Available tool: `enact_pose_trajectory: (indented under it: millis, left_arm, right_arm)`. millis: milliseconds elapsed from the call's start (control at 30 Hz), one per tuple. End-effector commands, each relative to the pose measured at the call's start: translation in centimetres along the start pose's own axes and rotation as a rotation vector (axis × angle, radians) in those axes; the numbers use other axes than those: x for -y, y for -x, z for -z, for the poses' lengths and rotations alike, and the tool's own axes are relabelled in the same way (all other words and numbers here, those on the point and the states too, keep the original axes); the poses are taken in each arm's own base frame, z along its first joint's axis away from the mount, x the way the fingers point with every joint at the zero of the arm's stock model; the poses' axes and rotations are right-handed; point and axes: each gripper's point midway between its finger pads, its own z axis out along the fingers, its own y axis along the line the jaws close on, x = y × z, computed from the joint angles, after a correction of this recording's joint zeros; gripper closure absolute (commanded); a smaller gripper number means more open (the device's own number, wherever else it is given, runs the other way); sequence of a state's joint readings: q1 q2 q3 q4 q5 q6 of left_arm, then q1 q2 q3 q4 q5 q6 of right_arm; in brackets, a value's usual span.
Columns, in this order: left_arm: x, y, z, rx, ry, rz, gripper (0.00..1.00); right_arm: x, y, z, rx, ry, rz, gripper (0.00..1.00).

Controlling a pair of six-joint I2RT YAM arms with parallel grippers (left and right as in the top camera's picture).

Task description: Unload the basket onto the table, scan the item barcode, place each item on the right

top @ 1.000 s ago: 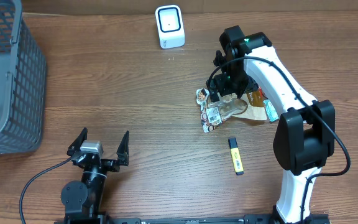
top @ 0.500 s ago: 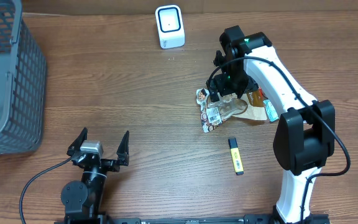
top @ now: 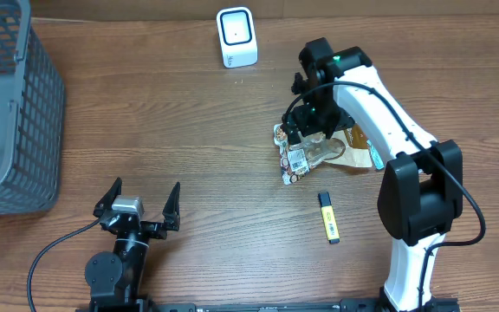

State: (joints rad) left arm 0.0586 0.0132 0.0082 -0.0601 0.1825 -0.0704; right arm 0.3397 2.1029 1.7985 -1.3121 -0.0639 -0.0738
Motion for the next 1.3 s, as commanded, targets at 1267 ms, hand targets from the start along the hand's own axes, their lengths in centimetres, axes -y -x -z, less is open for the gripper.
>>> enact_pose_trajectory:
  millis: [1267]
  left_arm:
    - [0.1, 0.0, 0.0, 0.003, 0.0, -0.024, 0.0]
  right_arm:
    - [-2.2, -28.7, 35.7, 1.252, -0.056, 0.066, 0.0]
